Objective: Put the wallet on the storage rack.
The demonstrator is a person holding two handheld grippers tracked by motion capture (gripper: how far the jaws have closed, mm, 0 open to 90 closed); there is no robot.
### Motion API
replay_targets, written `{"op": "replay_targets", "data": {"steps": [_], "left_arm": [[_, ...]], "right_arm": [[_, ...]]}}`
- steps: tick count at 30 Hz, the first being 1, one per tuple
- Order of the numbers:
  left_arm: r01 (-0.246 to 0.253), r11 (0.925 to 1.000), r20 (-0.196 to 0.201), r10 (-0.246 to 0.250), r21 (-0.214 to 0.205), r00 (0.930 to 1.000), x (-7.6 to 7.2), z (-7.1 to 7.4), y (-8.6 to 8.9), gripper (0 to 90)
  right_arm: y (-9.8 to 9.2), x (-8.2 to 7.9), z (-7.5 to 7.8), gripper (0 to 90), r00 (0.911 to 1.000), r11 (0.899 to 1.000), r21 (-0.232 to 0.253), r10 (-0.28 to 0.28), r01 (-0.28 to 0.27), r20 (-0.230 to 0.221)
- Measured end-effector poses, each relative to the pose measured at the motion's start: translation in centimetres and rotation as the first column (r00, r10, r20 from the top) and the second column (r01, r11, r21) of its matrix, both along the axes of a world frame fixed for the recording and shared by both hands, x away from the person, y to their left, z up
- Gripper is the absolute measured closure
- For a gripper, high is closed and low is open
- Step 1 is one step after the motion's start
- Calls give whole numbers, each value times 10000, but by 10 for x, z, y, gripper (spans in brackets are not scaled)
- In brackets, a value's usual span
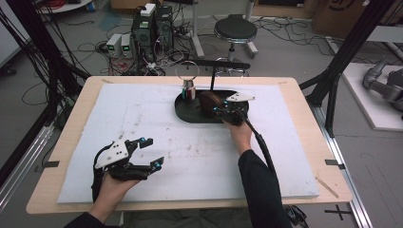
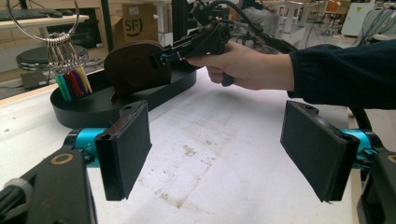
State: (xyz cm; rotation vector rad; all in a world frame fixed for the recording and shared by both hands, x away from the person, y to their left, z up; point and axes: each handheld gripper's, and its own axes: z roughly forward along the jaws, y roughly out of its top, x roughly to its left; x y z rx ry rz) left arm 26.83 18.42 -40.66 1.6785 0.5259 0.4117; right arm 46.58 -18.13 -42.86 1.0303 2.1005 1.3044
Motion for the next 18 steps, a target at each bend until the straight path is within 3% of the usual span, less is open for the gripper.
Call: {"op": "replay_targets", "data": {"steps": [7, 14, 18], "left_arm": [[82, 10000, -23, -82, 37, 10000, 1, -1, -2, 242], [90, 10000, -28, -90, 22, 10000, 1, -1, -2, 242], [105, 9999, -41, -105, 43, 9999, 1, -1, -2, 242]], "right_arm": [[-1, 2, -6, 658, 9999, 9998, -157, -84, 81, -130], [-4, 3, -8, 606, 9974, 9965, -740, -443, 400, -573], [-3, 2, -8, 551, 9971, 9923, -1114, -589, 533, -474]]}}
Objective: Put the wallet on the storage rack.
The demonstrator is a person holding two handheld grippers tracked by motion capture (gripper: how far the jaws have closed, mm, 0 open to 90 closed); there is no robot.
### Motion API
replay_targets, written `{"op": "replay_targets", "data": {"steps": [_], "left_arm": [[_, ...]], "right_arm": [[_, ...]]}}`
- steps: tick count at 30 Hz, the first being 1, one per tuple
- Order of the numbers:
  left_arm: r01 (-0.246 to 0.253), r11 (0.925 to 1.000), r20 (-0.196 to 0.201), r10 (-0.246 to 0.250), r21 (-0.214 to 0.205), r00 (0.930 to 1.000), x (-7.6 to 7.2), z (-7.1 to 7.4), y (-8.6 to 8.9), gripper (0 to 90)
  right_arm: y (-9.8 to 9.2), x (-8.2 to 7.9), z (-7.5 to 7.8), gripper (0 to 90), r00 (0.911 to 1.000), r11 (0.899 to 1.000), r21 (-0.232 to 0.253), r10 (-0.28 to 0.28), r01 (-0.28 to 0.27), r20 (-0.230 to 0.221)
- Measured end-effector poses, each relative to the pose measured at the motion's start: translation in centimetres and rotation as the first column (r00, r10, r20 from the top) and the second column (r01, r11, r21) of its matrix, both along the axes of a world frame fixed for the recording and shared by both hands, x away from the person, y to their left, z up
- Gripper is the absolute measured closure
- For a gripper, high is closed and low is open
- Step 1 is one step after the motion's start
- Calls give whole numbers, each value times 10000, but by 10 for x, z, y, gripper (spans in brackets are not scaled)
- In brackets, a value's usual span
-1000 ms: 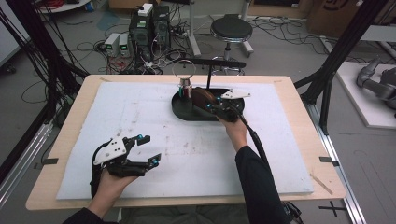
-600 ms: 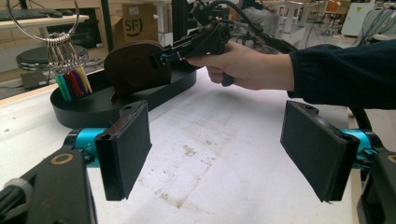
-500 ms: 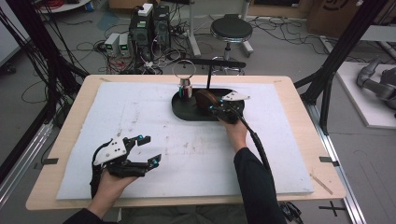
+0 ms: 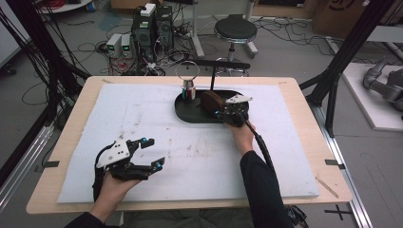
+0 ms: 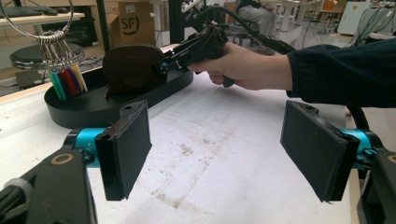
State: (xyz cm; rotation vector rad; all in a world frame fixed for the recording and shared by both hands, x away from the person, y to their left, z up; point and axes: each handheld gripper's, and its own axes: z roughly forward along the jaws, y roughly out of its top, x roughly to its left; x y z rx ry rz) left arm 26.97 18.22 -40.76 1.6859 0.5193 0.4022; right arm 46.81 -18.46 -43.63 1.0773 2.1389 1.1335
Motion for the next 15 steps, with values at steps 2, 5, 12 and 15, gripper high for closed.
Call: {"op": "replay_targets", "data": {"steps": [2, 5, 12, 15], "left_arm": [[-23, 10000, 24, 23, -33, 10000, 0, 0, 0, 242], [-54, 10000, 76, 54, 15, 10000, 0, 1, 2, 242], [-193, 9998, 25, 193, 20, 9998, 5, 0, 4, 242], [-332, 9994, -11, 332, 44, 9994, 11, 0, 5, 242]], "right_arm": [[-1, 0, 1, 464, 9997, 9996, -146, -236, 237, 54], [-5, -2, 7, 352, 9962, 9960, -226, -868, 870, 99], [-31, -17, 33, 317, 9952, 9965, -263, -783, 800, 589], [-44, -28, 43, 318, 9966, 9992, -48, -400, 404, 718]]}}
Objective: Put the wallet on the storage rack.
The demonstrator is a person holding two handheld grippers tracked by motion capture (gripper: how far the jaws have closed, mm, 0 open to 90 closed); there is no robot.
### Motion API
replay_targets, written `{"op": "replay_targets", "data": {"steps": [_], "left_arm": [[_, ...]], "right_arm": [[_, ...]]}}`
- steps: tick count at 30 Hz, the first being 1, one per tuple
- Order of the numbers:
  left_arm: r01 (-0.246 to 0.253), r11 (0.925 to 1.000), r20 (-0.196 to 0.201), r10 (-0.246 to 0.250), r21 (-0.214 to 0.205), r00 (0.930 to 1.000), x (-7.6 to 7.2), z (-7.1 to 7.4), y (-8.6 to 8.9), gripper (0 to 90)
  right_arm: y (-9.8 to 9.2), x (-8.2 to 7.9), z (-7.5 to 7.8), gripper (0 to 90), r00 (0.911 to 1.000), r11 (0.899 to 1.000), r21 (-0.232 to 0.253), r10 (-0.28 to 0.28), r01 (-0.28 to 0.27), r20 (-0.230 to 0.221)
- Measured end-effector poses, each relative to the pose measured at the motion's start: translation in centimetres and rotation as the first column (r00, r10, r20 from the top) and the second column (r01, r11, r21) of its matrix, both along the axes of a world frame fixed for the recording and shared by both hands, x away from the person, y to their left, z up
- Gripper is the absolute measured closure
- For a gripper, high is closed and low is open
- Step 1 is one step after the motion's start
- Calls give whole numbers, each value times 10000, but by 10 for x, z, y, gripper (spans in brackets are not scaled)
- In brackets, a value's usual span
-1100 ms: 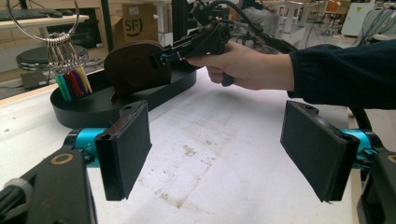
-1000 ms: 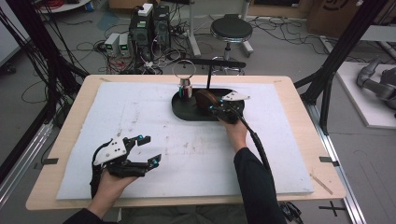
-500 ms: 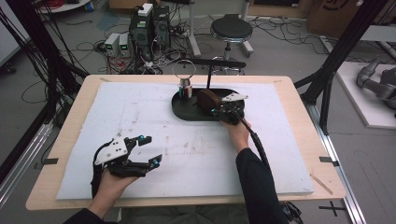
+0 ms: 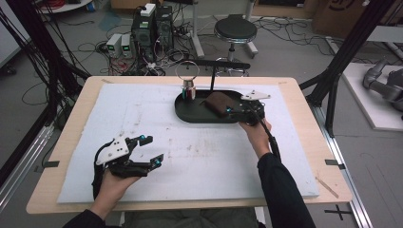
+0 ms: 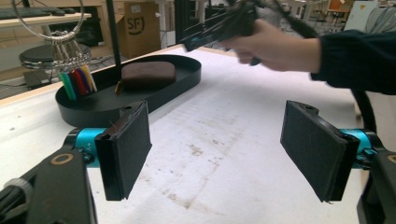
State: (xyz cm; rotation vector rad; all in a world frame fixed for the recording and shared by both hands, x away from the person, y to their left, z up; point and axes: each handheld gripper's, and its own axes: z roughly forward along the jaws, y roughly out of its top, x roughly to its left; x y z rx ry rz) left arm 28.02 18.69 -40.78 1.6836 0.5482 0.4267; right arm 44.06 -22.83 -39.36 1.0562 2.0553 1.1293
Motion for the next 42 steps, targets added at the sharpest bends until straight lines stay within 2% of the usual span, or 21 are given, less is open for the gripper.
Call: {"op": "replay_targets", "data": {"steps": [5, 8, 9, 15, 18, 21, 24, 29, 33, 37, 42], "left_arm": [[-354, 9991, -3, 354, 235, 9994, 8, -2, 5, 242], [-615, 9954, 140, 606, 734, 9981, 13, -3, 8, 242], [-693, 9946, 85, 689, 778, 9976, 14, -4, 10, 242], [-1148, 9893, -64, 1158, 899, 9932, 20, -7, 19, 242], [-1385, 9857, -87, 1400, 959, 9901, 21, -9, 23, 242], [-1555, 9828, -53, 1568, 991, 9876, 20, -8, 27, 242], [-1753, 9784, 40, 1759, 1094, 9844, 18, -7, 31, 242], [-2271, 9678, 197, 2264, 1087, 9738, 13, -6, 40, 223], [-2457, 9633, 150, 2456, 1082, 9693, 13, -6, 45, 222], [-2528, 9615, 174, 2525, 1080, 9675, 13, -5, 46, 222], [-2559, 9588, 271, 2546, 1231, 9667, 13, -5, 45, 222]], "right_arm": [[-21, -23, 10, 311, 9985, 9980, 339, 530, -533, 104], [-34, -38, 13, 298, 9965, 9946, 641, 805, -817, 211], [-39, -43, 14, 294, 9960, 9931, 756, 881, -892, 180], [-61, -72, 15, 261, 9926, 9808, 1523, 1201, -1214, 181], [-72, -84, 16, 233, 9903, 9687, 2065, 1390, -1374, 71], [-81, -92, 14, 220, 9891, 9639, 2229, 1467, -1456, 116], [-91, -97, 7, 215, 9909, 9604, 2443, 1324, -1339, 226], [-104, -96, -1, 213, 9931, 9565, 2704, 1169, -1094, -117], [-111, -93, -3, 213, 9955, 9555, 2827, 932, -845, -175], [-113, -93, -7, 213, 9955, 9605, 2660, 920, -821, -247], [-114, -95, -7, 213, 9951, 9596, 2683, 953, -849, -263]]}}
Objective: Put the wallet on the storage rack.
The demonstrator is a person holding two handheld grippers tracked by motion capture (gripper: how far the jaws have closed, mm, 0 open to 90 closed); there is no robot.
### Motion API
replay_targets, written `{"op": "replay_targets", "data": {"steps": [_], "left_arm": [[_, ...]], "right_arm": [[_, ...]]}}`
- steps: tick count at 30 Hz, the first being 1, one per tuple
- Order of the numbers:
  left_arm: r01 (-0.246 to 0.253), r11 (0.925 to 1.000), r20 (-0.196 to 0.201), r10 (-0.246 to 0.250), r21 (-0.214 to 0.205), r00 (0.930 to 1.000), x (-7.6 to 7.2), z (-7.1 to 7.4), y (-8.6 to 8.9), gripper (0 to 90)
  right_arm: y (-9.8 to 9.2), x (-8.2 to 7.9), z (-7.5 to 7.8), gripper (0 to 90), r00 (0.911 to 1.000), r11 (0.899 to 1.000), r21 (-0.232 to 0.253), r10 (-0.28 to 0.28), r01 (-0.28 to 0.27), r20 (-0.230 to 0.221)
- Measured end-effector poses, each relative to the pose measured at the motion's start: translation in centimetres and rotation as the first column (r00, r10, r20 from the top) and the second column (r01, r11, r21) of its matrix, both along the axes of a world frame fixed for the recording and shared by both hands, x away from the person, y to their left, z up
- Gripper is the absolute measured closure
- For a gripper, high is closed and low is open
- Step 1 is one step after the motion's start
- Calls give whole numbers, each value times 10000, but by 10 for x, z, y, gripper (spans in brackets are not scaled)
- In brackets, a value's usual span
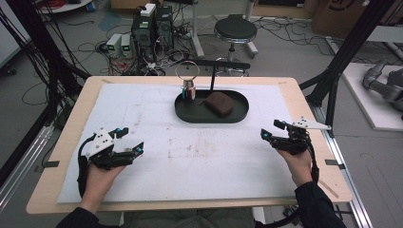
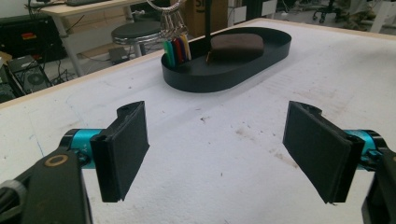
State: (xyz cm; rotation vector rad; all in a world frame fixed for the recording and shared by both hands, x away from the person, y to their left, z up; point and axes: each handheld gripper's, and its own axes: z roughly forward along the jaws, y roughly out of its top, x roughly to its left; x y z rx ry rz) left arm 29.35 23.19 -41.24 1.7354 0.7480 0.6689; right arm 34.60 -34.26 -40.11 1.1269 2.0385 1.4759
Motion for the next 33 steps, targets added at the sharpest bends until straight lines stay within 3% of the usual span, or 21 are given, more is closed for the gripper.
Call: {"op": "replay_targets", "data": {"steps": [12, 33], "left_arm": [[135, 9997, 53, -136, 192, 9999, -1, 0, -6, 222], [270, 9987, 13, -271, 432, 9996, -2, -1, -9, 224]], "right_arm": [[3, -2, -1, 213, 9999, 9993, -369, 110, -110, -4], [6, 2, -4, 213, 10000, 9986, -531, 54, -57, -54]]}}
